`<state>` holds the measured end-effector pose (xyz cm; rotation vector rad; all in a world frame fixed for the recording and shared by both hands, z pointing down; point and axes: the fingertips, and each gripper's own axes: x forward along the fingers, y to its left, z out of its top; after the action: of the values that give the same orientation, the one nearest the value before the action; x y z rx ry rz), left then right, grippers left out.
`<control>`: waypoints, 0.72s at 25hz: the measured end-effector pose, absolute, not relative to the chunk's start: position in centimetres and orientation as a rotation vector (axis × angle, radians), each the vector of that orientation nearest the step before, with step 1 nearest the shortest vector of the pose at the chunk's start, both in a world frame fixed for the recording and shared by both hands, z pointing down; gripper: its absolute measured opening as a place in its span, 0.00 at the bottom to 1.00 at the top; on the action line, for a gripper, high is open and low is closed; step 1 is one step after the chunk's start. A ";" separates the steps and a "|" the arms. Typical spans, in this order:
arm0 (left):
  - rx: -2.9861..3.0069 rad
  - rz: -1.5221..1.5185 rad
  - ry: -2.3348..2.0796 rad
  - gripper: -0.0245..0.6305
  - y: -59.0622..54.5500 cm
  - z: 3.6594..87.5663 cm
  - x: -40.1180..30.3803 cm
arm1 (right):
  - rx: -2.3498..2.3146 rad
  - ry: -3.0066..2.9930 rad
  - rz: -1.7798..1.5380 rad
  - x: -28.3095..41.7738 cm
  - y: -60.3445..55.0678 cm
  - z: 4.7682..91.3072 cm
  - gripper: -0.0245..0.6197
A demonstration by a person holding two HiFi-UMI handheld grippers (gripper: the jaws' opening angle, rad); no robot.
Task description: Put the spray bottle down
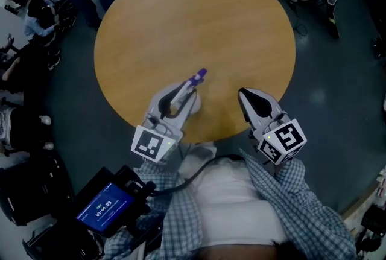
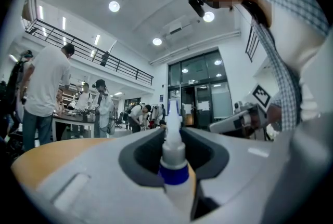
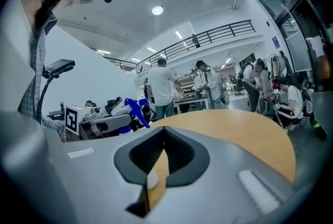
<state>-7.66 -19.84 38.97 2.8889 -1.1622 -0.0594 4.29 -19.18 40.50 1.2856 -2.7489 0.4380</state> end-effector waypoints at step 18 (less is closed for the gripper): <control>2.848 -0.014 -1.216 0.30 -19.6 40.7 -9.9 | 1.238 -2.773 0.447 3.1 -20.4 41.8 0.04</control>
<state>-9.89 -19.64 40.73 2.8480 -1.2158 -0.0139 3.11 -20.35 41.77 1.2375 -2.7726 0.4469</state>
